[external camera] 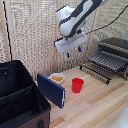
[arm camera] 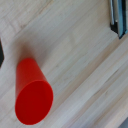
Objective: Gently stretch your hand towards the oven tray's handle, obtaining a firm grip, and draw it cautiously out of the oven. Transition your grip to the hot dog bowl, gingerly seizing the edge, and elevate it from the surface. Hover the bowl over the tray, delicately lower it, and temper your grip, establishing the bowl's equilibrium.
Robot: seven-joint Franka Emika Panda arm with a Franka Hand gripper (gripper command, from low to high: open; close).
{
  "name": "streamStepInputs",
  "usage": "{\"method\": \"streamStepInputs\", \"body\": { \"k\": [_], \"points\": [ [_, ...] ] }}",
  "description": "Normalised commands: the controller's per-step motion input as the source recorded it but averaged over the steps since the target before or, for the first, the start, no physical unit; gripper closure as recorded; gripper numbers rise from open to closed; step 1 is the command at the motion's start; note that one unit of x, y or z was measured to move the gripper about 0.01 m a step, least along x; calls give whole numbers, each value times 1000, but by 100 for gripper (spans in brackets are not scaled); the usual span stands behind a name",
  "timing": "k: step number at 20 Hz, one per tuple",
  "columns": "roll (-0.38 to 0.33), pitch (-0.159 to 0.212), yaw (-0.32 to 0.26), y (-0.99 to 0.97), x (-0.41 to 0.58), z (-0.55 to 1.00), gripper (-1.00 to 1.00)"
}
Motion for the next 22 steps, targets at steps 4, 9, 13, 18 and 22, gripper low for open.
{"method": "streamStepInputs", "body": {
  "k": [4,9,13,18,22],
  "points": [
    [133,75,-144,166,389,-316,-100],
    [143,92,-161,153,348,-303,-100],
    [125,86,-143,169,312,-359,-100],
    [85,44,-83,86,322,-356,-100],
    [48,14,-20,0,396,-335,-100]
  ]
}}
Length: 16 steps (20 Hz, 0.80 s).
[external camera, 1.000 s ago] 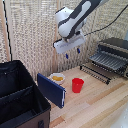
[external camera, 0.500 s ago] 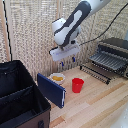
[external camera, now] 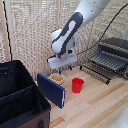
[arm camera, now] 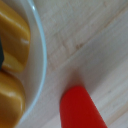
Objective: Gently stretch your hand towards the oven tray's handle, obtaining a firm grip, and draw it cautiously out of the oven. Transition your grip to the hot dog bowl, gingerly seizing the edge, and elevate it from the surface. Hover the bowl over the tray, delicately lower it, and temper your grip, establishing the bowl's equilibrium.
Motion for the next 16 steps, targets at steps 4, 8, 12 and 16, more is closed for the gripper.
{"method": "streamStepInputs", "body": {
  "k": [4,8,12,16],
  "points": [
    [8,0,0,0,394,-259,-100],
    [-4,5,35,2,265,-183,100],
    [-5,6,39,0,21,-19,100],
    [0,0,73,-6,0,0,100]
  ]
}}
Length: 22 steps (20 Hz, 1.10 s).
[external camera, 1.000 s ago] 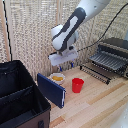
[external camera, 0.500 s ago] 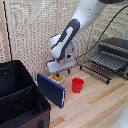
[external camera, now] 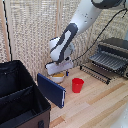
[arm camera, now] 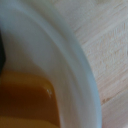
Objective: Gently stretch your hand towards the oven tray's handle, obtaining a firm grip, and draw it cautiously out of the oven. Transition your grip to the hot dog bowl, gingerly seizing the edge, and elevate it from the surface. Hover the bowl over the tray, delicately lower it, and temper your grip, establishing the bowl's equilibrium.
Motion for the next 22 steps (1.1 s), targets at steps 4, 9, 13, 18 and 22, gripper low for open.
{"method": "streamStepInputs", "body": {
  "k": [4,9,13,18,22],
  "points": [
    [2,-12,28,-2,0,0,100],
    [16,-36,0,5,0,0,100],
    [17,-3,8,42,49,57,100],
    [19,-12,20,-20,121,427,100],
    [24,-3,16,-67,159,721,100]
  ]
}}
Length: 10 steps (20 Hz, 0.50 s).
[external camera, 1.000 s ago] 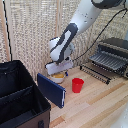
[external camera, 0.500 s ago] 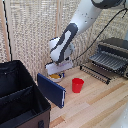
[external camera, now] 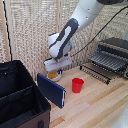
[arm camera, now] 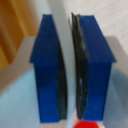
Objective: Gently stretch your hand towards the oven tray's handle, obtaining a firm grip, and draw it cautiously out of the oven. Transition your grip to the hot dog bowl, gingerly seizing the edge, and elevate it from the surface. Hover the bowl over the tray, delicately lower it, and temper your grip, establishing the bowl's equilibrium.
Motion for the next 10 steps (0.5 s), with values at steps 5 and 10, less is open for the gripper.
{"method": "streamStepInputs", "body": {
  "k": [5,10],
  "points": [
    [59,0,0,-162,183,765,100],
    [66,-2,-12,-325,244,820,100]
  ]
}}
